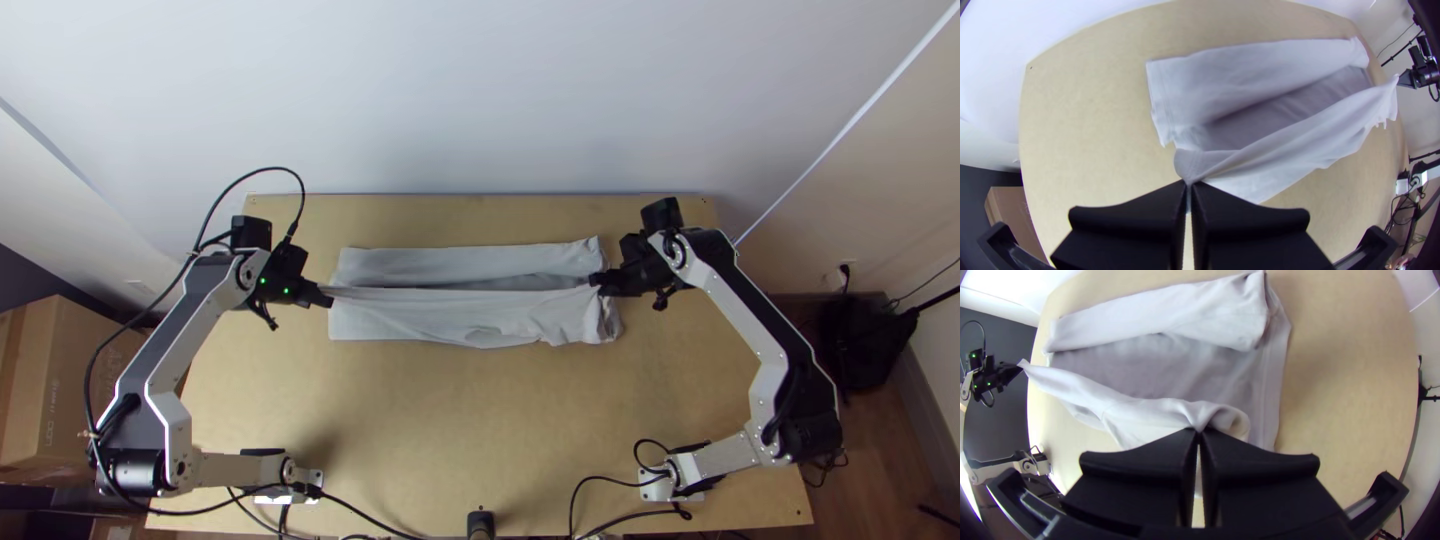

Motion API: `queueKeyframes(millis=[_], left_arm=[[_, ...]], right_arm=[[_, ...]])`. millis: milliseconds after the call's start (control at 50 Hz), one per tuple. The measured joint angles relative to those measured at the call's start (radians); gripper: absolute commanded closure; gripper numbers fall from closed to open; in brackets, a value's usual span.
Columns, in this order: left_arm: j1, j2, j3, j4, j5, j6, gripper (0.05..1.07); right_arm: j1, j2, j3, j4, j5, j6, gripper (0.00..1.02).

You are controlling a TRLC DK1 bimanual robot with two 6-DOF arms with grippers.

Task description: Fold the t-shirt

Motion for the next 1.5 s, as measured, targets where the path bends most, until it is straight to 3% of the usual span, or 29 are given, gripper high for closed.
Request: queueKeyframes(millis=[720, 1300, 1320, 1360, 1440, 1460, 1500], left_arm=[[0.0, 0.407, 0.381, 0.009, 0.0, -0.063, 1.05], [0.0, 0.497, 0.35, 0.1, -0.009, -0.123, 1.03], [0.0, 0.498, 0.341, 0.105, -0.009, -0.125, 1.0], [0.0, 0.499, 0.328, 0.109, -0.009, -0.131, 0.86], [0.0, 0.499, 0.313, 0.118, -0.01, -0.143, 0.55], [0.0, 0.499, 0.311, 0.12, -0.012, -0.147, 0.41], [0.001, 0.499, 0.308, 0.123, -0.012, -0.154, 0.18]], right_arm=[[-0.018, 0.477, 0.51, 0.014, 0.042, 0.0, 1.0], [-0.031, 0.631, 0.563, 0.016, 0.072, 0.008, 1.0], [-0.032, 0.634, 0.563, 0.017, 0.072, 0.008, 0.98], [-0.034, 0.637, 0.565, 0.018, 0.072, 0.009, 0.8], [-0.035, 0.639, 0.57, 0.018, 0.08, 0.011, 0.19], [-0.036, 0.639, 0.57, 0.018, 0.083, 0.012, 0.1], [-0.037, 0.639, 0.57, 0.019, 0.083, 0.012, 0.08]])
